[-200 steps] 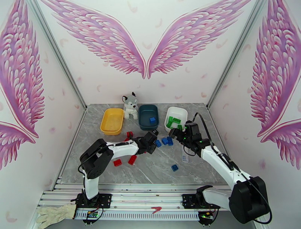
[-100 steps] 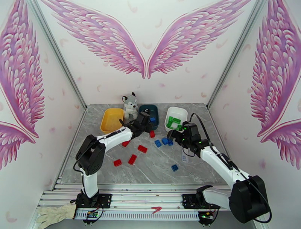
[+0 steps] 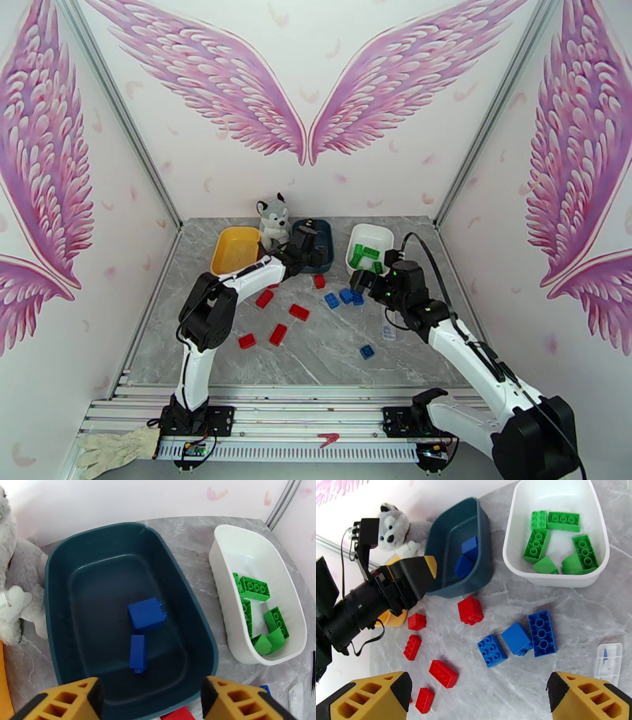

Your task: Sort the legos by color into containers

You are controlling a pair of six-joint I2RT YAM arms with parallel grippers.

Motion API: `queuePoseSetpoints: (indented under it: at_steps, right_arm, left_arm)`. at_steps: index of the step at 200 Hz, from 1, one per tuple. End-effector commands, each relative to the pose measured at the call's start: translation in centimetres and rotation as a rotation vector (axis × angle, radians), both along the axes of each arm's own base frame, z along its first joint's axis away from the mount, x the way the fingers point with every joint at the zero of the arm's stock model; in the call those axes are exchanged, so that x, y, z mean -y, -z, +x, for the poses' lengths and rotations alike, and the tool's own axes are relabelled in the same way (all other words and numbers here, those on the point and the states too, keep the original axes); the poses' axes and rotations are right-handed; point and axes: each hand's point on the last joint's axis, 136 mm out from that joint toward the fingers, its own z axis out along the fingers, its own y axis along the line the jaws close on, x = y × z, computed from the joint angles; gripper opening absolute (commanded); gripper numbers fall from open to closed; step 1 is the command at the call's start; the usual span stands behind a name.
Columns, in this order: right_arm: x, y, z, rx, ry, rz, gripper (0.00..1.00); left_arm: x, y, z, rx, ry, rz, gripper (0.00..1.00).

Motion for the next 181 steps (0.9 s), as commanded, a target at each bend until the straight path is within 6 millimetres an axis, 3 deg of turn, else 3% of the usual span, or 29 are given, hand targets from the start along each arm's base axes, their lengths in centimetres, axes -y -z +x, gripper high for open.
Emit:
queuePoseSetpoints:
  at_steps: [1, 27, 57, 61, 96, 115, 150, 181]
  right_arm:
    - [1.1, 1.2, -1.0, -0.038, 0.042, -0.044, 0.94]
    - [1.8, 0.9, -1.1, -0.014, 0.066, -0.072, 0.94]
    - [2.6, 1.1, -1.2, 0.011, 0.092, -0.104, 0.99]
    - [2.7, 1.1, -1.2, 0.013, 0.092, -0.108, 0.99]
    - [2.8, 1.8, -1.0, 0.007, 0.101, -0.111, 0.99]
    - [3.2, 2.2, -0.7, -0.01, 0.118, -0.133, 0.99]
    - [3.6, 2.7, -0.3, -0.032, 0.125, -0.157, 0.99]
    - [3.8, 2.7, -0.1, -0.04, 0.118, -0.13, 0.99]
  left_arm:
    - [1.3, -2.9, -1.6, 0.053, 0.042, -0.018, 0.7]
    - [1.6, -3.2, -4.7, 0.061, 0.076, -0.015, 0.72]
    - [0.8, -2.0, -9.0, 0.05, 0.109, 0.016, 0.74]
    - [0.4, -0.7, -9.9, 0.027, 0.115, 0.031, 0.74]
    - [0.3, 2.9, -14.9, -0.042, 0.176, 0.044, 0.74]
    - [1.4, 4.9, -17.9, -0.071, 0.233, 0.076, 0.74]
    - [5.1, 7.0, -23.3, -0.067, 0.434, 0.059, 0.76]
    - [8.5, 8.6, -26.8, -0.072, 0.605, 0.036, 0.77]
